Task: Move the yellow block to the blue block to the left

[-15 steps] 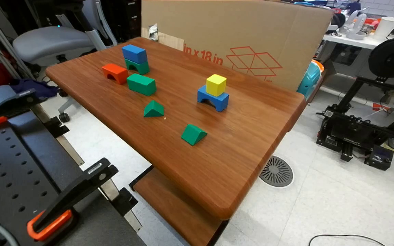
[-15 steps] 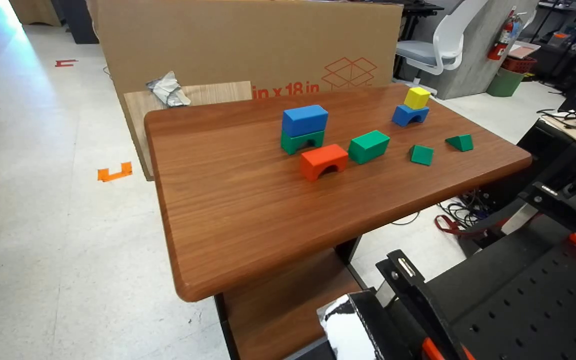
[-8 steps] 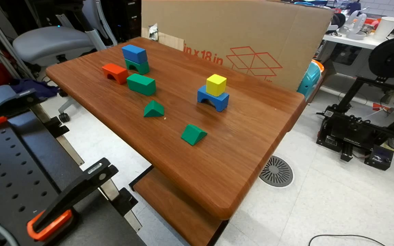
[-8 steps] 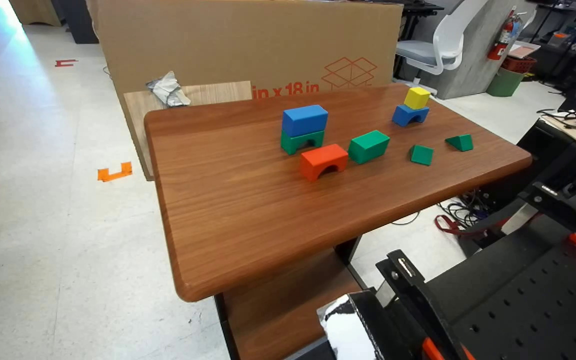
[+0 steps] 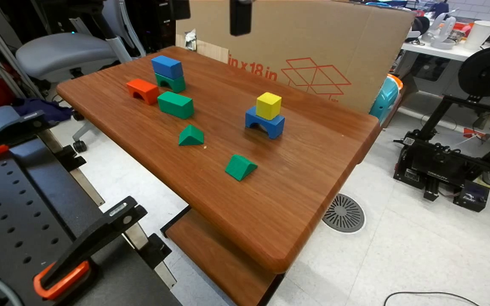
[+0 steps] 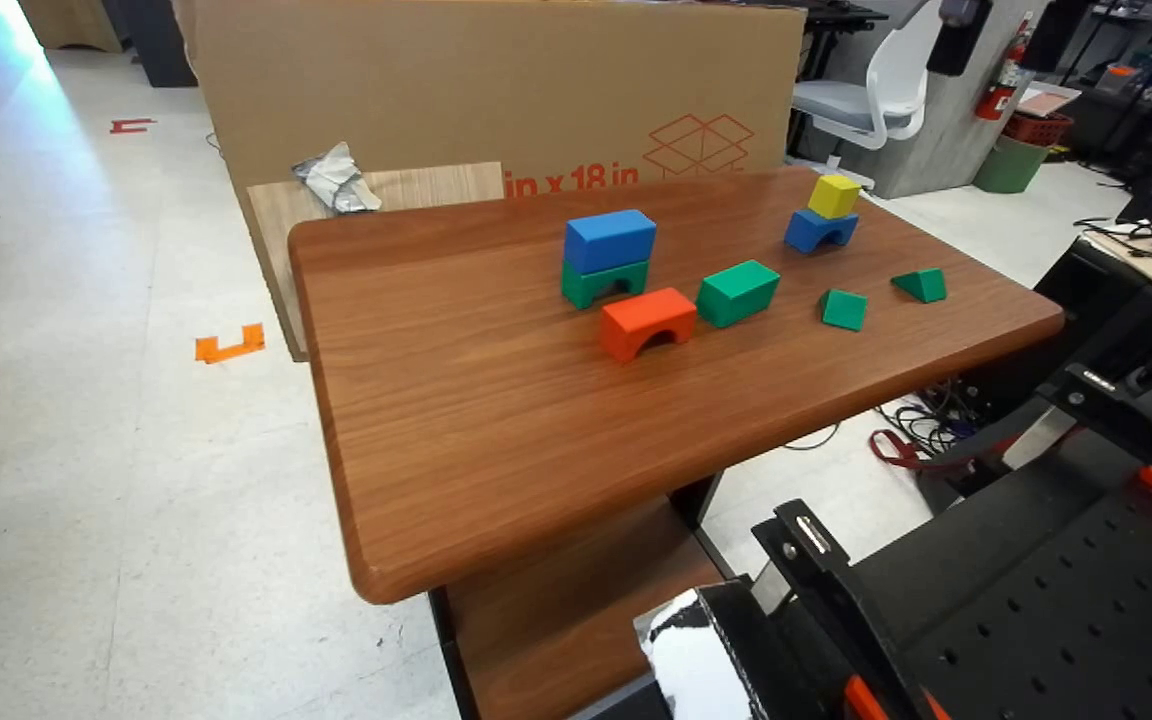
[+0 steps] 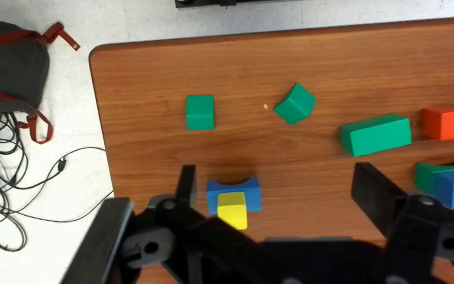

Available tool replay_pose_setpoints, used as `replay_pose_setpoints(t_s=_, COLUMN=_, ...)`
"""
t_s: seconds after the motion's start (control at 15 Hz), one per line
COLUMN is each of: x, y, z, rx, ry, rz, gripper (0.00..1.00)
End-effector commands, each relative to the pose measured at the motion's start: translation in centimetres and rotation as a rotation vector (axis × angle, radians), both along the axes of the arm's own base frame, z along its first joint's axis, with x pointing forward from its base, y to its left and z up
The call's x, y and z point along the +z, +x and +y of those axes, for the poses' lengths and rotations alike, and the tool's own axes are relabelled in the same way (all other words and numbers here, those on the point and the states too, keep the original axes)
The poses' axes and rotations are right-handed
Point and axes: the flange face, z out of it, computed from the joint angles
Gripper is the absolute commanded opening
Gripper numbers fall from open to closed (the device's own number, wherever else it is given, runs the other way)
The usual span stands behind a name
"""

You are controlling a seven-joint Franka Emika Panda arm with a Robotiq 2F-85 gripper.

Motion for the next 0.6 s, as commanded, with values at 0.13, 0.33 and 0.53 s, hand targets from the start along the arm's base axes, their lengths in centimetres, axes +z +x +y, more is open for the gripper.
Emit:
replay_pose_setpoints(t_s=0.13, x=-2.6, y=4.2, z=-2.4, rx=-0.002, ry=-0.006, rz=0.021, gripper=1.0)
replay_pose_setpoints(t_s=0.33, x=-3.8, y=5.2, z=-2.2, rx=-0.001, ry=-0.001, rz=0.023, gripper=1.0)
replay_pose_setpoints(t_s=0.53, x=-5.0, y=6.0, z=-1.8, rx=0.017, ry=-0.008, rz=0.035, gripper=1.0)
